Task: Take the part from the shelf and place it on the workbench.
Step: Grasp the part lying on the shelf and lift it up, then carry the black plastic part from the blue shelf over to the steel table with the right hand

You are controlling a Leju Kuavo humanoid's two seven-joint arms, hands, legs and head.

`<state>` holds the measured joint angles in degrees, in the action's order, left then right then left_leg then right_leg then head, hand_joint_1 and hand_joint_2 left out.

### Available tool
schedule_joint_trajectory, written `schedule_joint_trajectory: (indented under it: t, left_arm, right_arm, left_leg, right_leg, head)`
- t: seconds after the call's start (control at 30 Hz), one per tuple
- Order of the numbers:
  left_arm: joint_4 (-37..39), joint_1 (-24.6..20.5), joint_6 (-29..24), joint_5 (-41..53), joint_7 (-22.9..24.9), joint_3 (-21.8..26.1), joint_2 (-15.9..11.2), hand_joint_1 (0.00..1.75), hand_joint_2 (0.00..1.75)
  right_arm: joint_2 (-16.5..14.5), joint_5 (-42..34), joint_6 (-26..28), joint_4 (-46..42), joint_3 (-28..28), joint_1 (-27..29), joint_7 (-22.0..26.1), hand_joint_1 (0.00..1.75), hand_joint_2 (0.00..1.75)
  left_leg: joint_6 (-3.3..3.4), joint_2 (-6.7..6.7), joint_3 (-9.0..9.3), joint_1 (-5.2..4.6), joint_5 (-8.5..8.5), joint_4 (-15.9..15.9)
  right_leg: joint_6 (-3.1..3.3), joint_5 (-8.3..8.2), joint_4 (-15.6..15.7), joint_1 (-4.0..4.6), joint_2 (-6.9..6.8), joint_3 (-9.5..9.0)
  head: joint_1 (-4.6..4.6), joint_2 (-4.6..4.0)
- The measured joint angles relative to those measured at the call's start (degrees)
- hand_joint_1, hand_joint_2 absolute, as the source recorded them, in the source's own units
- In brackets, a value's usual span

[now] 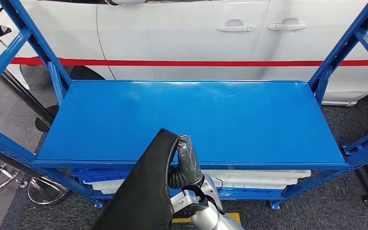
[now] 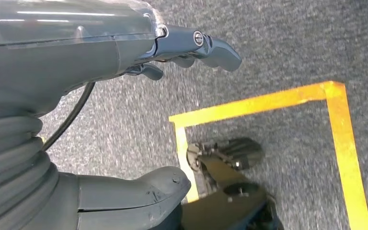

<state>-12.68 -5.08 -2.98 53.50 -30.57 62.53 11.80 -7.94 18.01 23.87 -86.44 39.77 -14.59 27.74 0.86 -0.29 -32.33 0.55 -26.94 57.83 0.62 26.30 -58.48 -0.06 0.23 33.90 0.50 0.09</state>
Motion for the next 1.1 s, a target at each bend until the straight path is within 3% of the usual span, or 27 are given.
schedule_joint_trajectory:
  t: [0.07,0.17,0.2,0.23,0.27,0.33,0.4,0.5,0.53,0.6,0.67,0.7,0.73,0.77,0.83,0.9,0.93,1.03,1.07,1.1]
  left_arm:
    - [0.0,0.0,0.4,-0.5,-0.2,0.4,0.2,0.0,1.75]
    - [0.0,0.0,1.4,-0.8,0.4,0.9,0.3,0.0,1.75]
    - [0.0,0.0,1.7,-0.7,0.7,1.0,0.4,0.0,1.75]
    - [0.0,0.0,1.9,-0.6,0.9,1.1,0.4,0.0,1.75]
    - [0.0,0.0,2.1,-0.5,1.3,1.1,0.4,0.0,1.75]
    - [0.1,-0.1,2.1,0.1,2.1,1.1,0.4,0.0,1.75]
    - [0.1,-0.2,1.8,0.8,3.2,1.1,0.5,0.0,1.75]
    - [0.1,-0.1,1.6,1.6,4.3,1.0,0.6,0.0,1.75]
    - [0.1,-0.1,1.6,1.8,4.4,1.0,0.6,0.0,1.75]
    - [0.1,-0.2,1.6,2.1,4.6,1.0,0.7,0.0,1.75]
    - [0.1,-0.2,1.5,2.3,4.8,0.9,0.7,0.0,1.75]
    - [0.1,-0.2,1.6,2.4,4.8,0.8,0.7,0.0,1.75]
    - [0.1,-0.2,1.6,2.5,4.8,0.8,0.7,0.0,1.75]
    - [0.1,-0.2,1.6,2.6,4.8,0.7,0.7,0.0,1.75]
    - [0.1,-0.3,1.8,2.6,4.8,0.7,1.0,0.0,1.75]
    - [0.1,-0.3,1.9,2.3,4.8,0.7,1.3,0.0,1.75]
    - [0.1,-0.3,1.9,2.0,4.8,0.7,1.5,0.0,1.75]
    - [0.2,-0.3,1.9,1.5,4.9,0.7,1.8,0.0,1.75]
    - [0.2,-0.3,2.0,1.3,4.9,0.8,1.9,0.0,1.75]
    - [0.2,-0.2,2.0,1.2,4.9,0.8,1.9,0.0,1.75]
  right_arm:
    - [0.1,0.1,0.3,0.0,0.0,0.9,0.3,1.75,1.75]
    - [0.2,0.4,0.7,0.3,0.2,2.1,0.7,1.75,1.75]
    - [0.3,0.7,0.8,0.4,0.3,2.5,0.7,1.75,1.75]
    - [0.3,0.9,0.9,0.6,0.4,2.8,0.8,1.75,1.75]
    - [0.3,1.1,1.0,0.7,0.4,3.1,0.7,1.75,1.75]
    - [0.3,1.6,1.4,0.7,0.5,3.5,0.6,1.75,1.75]
    - [0.3,2.1,1.9,0.7,0.5,4.0,0.3,1.75,1.75]
    - [0.4,2.6,2.4,0.7,0.6,4.5,-0.1,1.75,1.75]
    - [0.5,2.7,2.5,0.7,0.6,4.6,-0.2,1.75,1.75]
    - [0.8,2.9,2.7,0.5,0.6,4.9,-0.2,1.75,1.75]
    - [1.1,2.9,2.7,0.3,0.6,5.3,-0.3,1.75,1.75]
    - [1.3,2.9,2.6,0.3,0.6,5.4,-0.5,1.75,1.75]
    - [1.4,2.9,2.4,0.2,0.6,5.6,-0.6,1.75,1.75]
    - [1.5,3.0,2.2,0.1,0.6,5.7,-0.9,1.75,1.75]
    - [1.6,3.2,1.9,-0.1,0.6,5.8,-1.2,1.75,1.75]
    - [1.6,3.5,1.8,-0.5,0.6,5.8,-1.3,1.75,1.75]
    - [1.6,3.7,1.8,-0.6,0.6,5.8,-1.3,1.75,1.75]
    - [1.6,4.0,1.8,-1.0,0.6,5.8,-1.4,1.75,1.75]
    - [1.6,4.1,1.8,-1.0,0.6,5.8,-1.4,1.75,1.75]
    - [1.5,4.1,1.8,-1.0,0.6,5.8,-1.4,1.75,1.75]
  left_leg:
    - [-0.63,0.05,-0.77,0.12,-1.78,2.2]
    - [-1.35,0.08,-5.09,0.34,-7.41,12.4]
    - [-1.5,0.08,-6.26,0.42,-8.34,15.2]
    - [-1.58,0.09,-6.52,0.48,-8.13,16.0]
    - [-1.59,0.09,-5.65,0.55,-6.82,14.4]
    - [-1.38,0.08,-1.62,0.63,-3.25,6.6]
    - [-0.86,-0.03,1.04,0.42,-1.35,1.1]
    - [0.26,-0.06,0.89,0.19,-0.48,0.4]
    - [0.74,0.04,0.67,0.25,-0.03,0.2]
    - [1.72,0.29,-0.14,0.41,0.99,-0.2]
    - [2.17,0.43,-1.33,0.19,1.83,-0.2]
    - [2.21,0.49,-1.98,0.07,2.26,-0.1]
    - [2.2,0.55,-2.66,-0.04,2.67,0.1]
    - [2.17,0.59,-3.35,-0.14,3.07,0.2]
    - [1.99,0.58,-4.53,-0.31,3.85,0.6]
    - [1.54,0.53,-5.15,-0.49,4.65,0.7]
    - [1.19,0.54,-5.23,-0.45,5.09,0.6]
    - [0.1,0.5,-5.52,-0.28,5.87,0.3]
    - [-0.18,0.43,-5.94,-0.25,4.67,1.0]
    - [-0.47,0.36,-6.63,-0.18,2.39,2.7]
  right_leg:
    - [0.68,-0.32,0.5,-0.31,-0.16,-0.32]
    - [1.08,-0.54,0.5,-0.42,-0.43,-0.28]
    - [1.08,-0.54,0.3,-0.42,-0.44,-0.13]
    - [1.07,-0.53,0.2,-0.42,-0.42,0.06]
    - [1.06,-0.53,-0.1,-0.43,-0.39,0.22]
    - [0.88,-0.5,-0.4,-0.4,-0.31,0.42]
    - [0.3,-0.65,-0.6,-0.25,-0.24,0.58]
    - [-0.95,-1.14,-0.5,-0.28,-0.15,0.84]
    - [-1.32,-0.59,-0.9,-0.36,-0.11,1.07]
    - [-1.77,3.12,-4.5,-0.49,-0.05,2.49]
    - [-1.94,8.21,-11.4,-0.58,-0.06,4.76]
    - [-2.01,9.67,-14.4,-0.6,-0.06,5.43]
    - [-2.01,9.92,-15.8,-0.61,-0.07,5.27]
    - [-1.91,9.09,-15.2,-0.61,-0.07,4.07]
    - [-1.28,6.32,-8.5,-0.46,-0.07,-1.2]
    - [-0.69,5.24,-1.3,-0.12,-0.15,-5.91]
    - [-0.54,5.24,0.5,0.1,-0.18,-6.89]
    - [0.12,3.83,1.6,0.08,-0.34,-6.28]
    - [0.6,3.06,1.8,-0.12,-0.45,-5.74]
    - [0.98,2.25,2.0,-0.32,-0.57,-5.04]
  head:
    - [-0.01,-0.01]
    - [-0.02,-0.01]
    - [-0.02,0.0]
    - [-0.01,0.0]
    - [-0.02,0.0]
    - [-0.01,0.0]
    - [0.0,-0.01]
    - [0.0,0.0]
    - [0.01,0.0]
    - [0.02,-0.01]
    - [0.02,-0.01]
    - [0.03,-0.01]
    - [0.02,-0.01]
    - [0.02,-0.01]
    - [0.01,0.0]
    - [-0.01,0.0]
    - [-0.01,0.0]
    - [0.0,0.0]
    - [0.0,0.0]
    - [-0.01,0.0]
